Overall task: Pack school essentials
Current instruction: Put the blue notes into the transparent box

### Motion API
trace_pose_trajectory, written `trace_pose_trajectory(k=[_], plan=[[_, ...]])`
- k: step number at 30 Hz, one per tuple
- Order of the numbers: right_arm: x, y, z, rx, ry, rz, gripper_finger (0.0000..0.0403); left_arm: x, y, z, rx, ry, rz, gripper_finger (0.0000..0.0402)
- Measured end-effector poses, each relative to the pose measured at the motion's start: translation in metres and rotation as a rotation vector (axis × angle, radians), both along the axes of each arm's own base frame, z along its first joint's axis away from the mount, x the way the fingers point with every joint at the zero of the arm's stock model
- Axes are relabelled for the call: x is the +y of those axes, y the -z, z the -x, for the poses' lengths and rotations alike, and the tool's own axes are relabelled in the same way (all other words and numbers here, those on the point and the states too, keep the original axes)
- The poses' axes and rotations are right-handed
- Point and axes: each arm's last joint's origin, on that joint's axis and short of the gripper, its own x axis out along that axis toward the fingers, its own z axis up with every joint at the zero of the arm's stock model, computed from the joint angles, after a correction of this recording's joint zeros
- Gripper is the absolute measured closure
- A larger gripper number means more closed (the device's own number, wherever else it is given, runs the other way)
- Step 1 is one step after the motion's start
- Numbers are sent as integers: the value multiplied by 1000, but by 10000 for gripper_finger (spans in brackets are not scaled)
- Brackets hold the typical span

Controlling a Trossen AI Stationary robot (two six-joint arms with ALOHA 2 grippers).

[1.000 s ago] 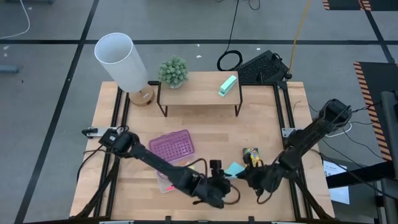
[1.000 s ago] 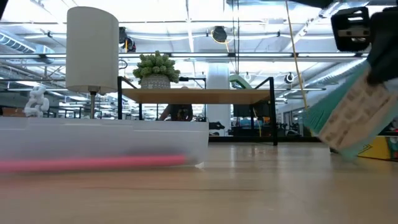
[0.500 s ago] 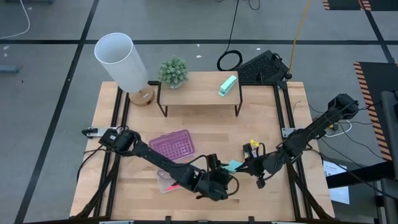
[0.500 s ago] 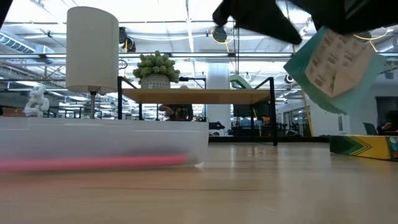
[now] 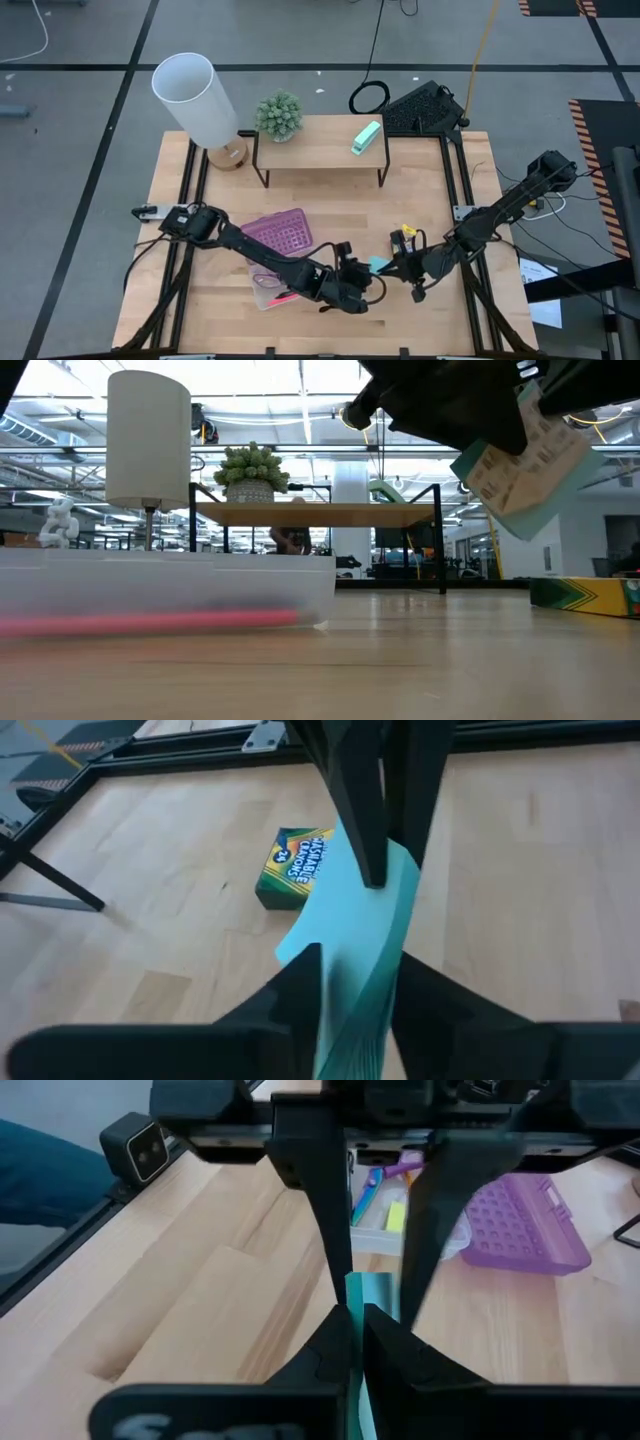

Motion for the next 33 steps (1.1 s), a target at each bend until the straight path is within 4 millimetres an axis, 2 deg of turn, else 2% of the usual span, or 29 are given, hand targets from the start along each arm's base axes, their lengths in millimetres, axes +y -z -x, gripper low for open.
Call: trace_pose_trajectory(k=[9,13,18,23,27,33], plan=[[-1,-1,-1,-8,13,2,388,0,0,0,19,38,-15,389],[-1,-1,-2,-24,25,23,347,1,1,0,23,37,-16,379],[-2,-2,-1,-40,52,54,260,0,-1,6,67,39,-25,381],[-4,-2,-1,-59,113,93,188,0,-15,21,143,29,3,389],[-5,-2,1,-50,116,103,161,-2,-26,38,212,14,2,376],[-10,-4,8,-8,150,65,160,-11,-42,68,317,5,-22,391]])
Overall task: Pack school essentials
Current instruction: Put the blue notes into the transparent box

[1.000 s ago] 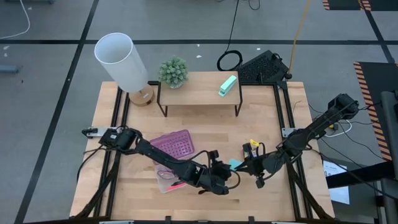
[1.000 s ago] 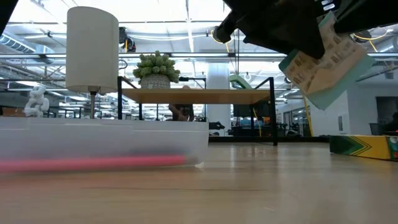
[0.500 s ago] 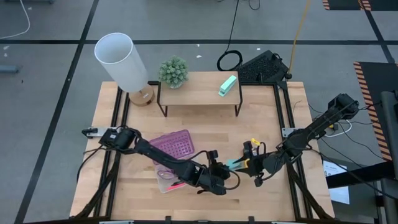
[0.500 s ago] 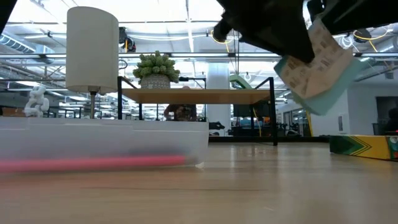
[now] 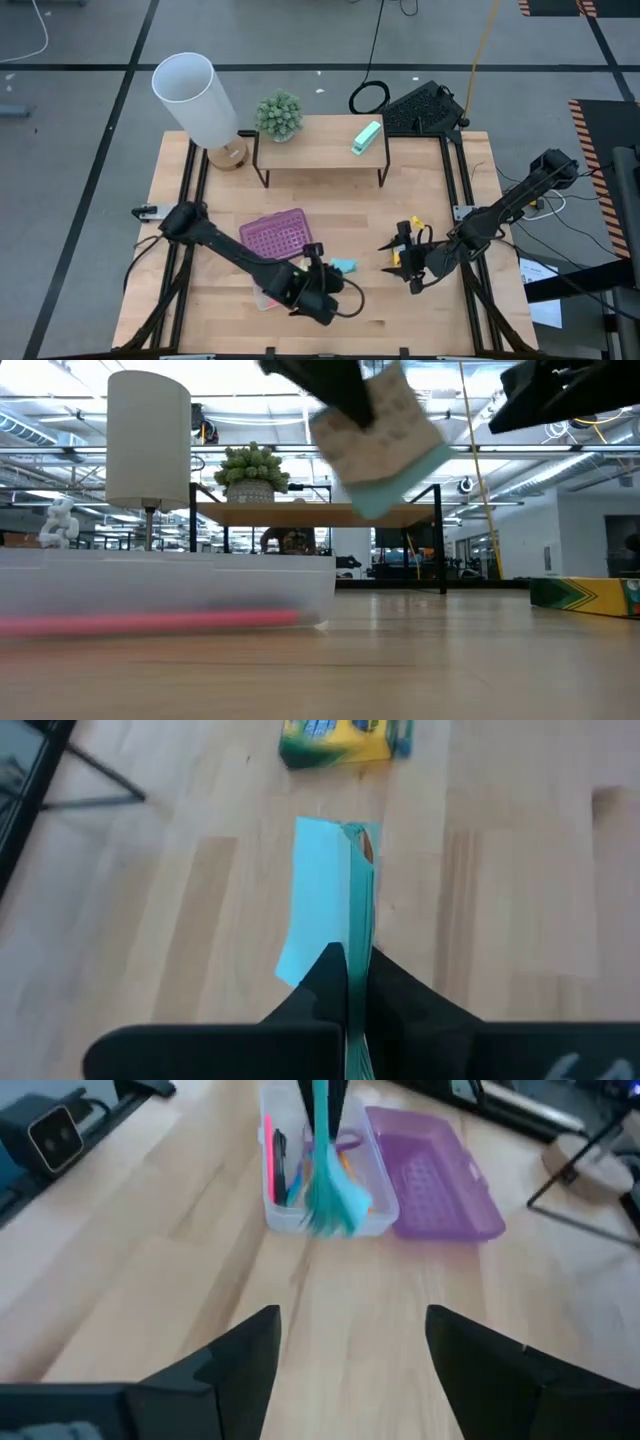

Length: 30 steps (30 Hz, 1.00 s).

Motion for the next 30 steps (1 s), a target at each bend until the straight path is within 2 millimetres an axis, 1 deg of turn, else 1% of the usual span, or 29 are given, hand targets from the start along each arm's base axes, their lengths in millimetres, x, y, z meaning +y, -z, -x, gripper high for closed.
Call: trace_pose_trajectory(k=[2,6,8,10,14,17,20,24,30], plan=[[-3,1,4,32,17,-7,164,-2,0,6,16,-25,3,392],[-5,3,9,77,46,-17,169,-9,-3,25,73,-75,-13,382],[-6,4,10,86,51,-19,169,-12,-1,35,111,-121,-15,382],[-6,4,10,89,51,-19,169,-13,2,45,162,-176,-24,388],[-6,4,9,82,51,-24,169,-10,4,58,215,-293,-21,392],[-6,4,9,81,51,-24,169,-10,5,61,218,-347,-14,388],[-5,3,9,81,51,-25,169,-9,9,58,226,-375,12,382],[-6,4,10,82,52,-24,170,-8,27,52,278,-394,1,389],[-6,4,10,82,43,-11,170,-7,40,48,297,-427,-14,390]])
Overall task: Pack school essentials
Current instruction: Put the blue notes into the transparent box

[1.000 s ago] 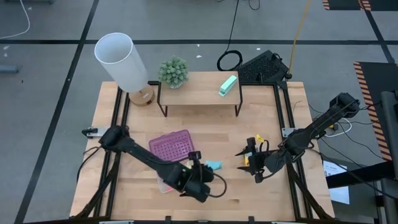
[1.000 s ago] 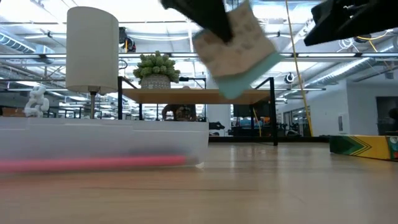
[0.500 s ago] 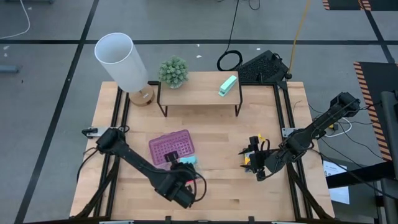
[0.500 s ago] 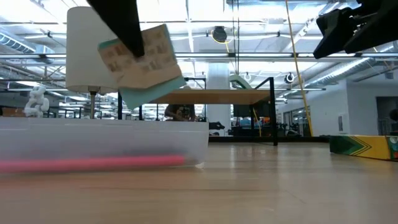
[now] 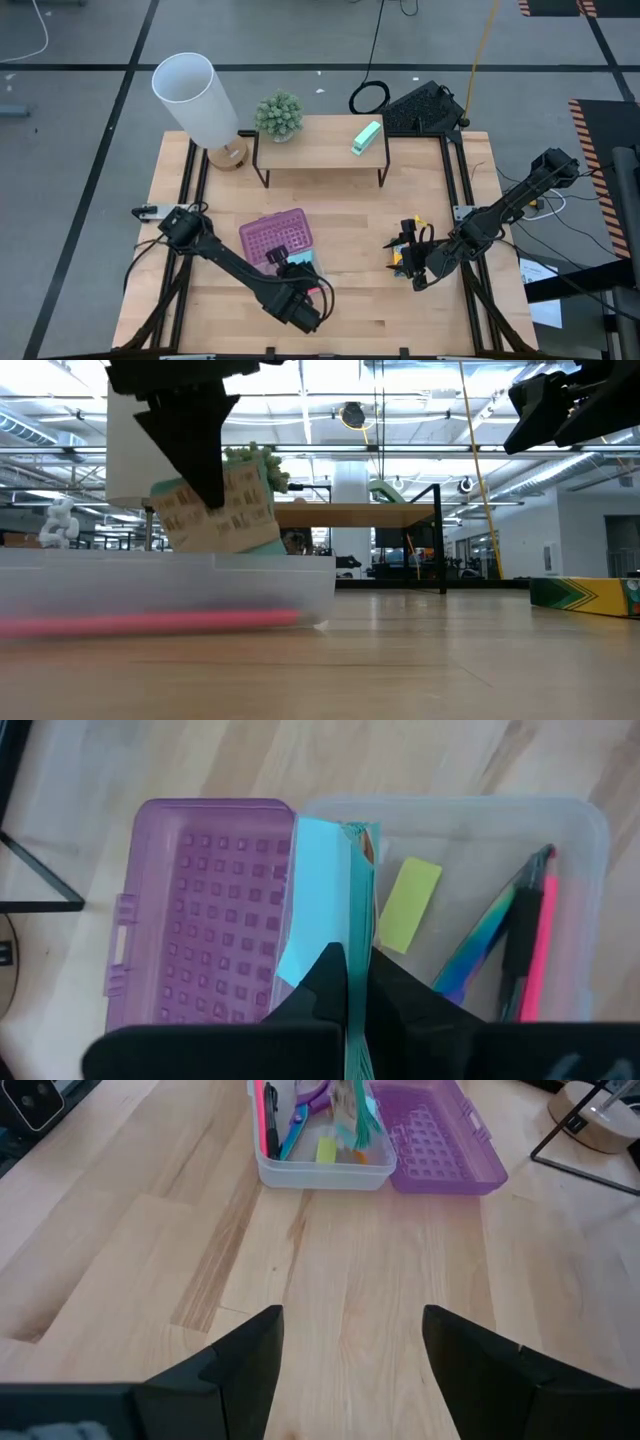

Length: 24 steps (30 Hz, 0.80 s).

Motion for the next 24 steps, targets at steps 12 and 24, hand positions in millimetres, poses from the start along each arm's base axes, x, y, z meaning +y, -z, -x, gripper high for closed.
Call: trace_pose_trajectory(k=[12,24], plan=[[0,0,0,0,-18,25,170,16,7,-7,76,0,-35,390],[-1,1,0,4,-19,37,170,14,-16,-8,99,26,-43,390]])
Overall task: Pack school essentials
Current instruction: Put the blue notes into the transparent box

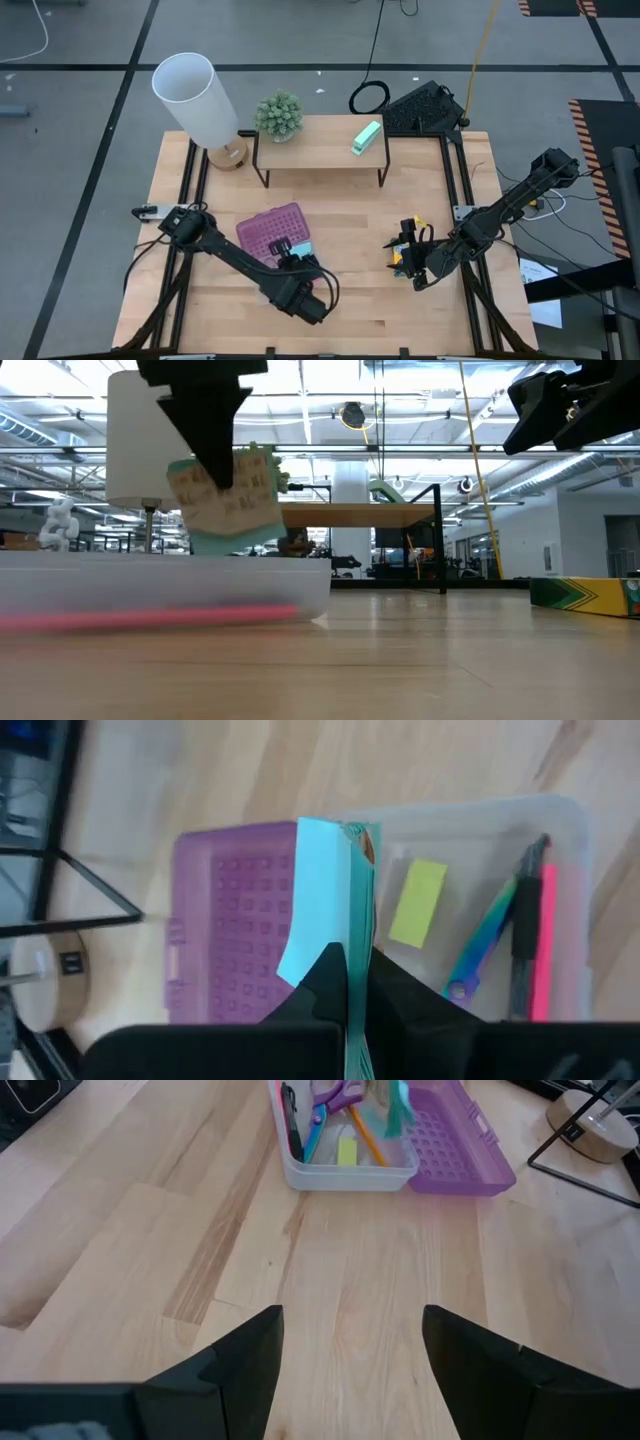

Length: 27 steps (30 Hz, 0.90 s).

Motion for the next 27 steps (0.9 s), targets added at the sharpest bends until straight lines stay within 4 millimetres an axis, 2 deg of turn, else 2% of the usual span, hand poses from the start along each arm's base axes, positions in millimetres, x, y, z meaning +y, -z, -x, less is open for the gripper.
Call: trace_pose_trajectory(k=[3,13,19,27], plan=[[0,0,0,0,0,0,170,1,-1,0,-8,8,-37,390],[0,0,0,2,3,-4,170,-1,34,-8,65,12,-106,390],[0,0,0,2,2,-7,170,-2,41,-9,72,-10,-87,388],[0,0,0,2,3,-8,170,-7,44,-16,26,21,-21,328]])
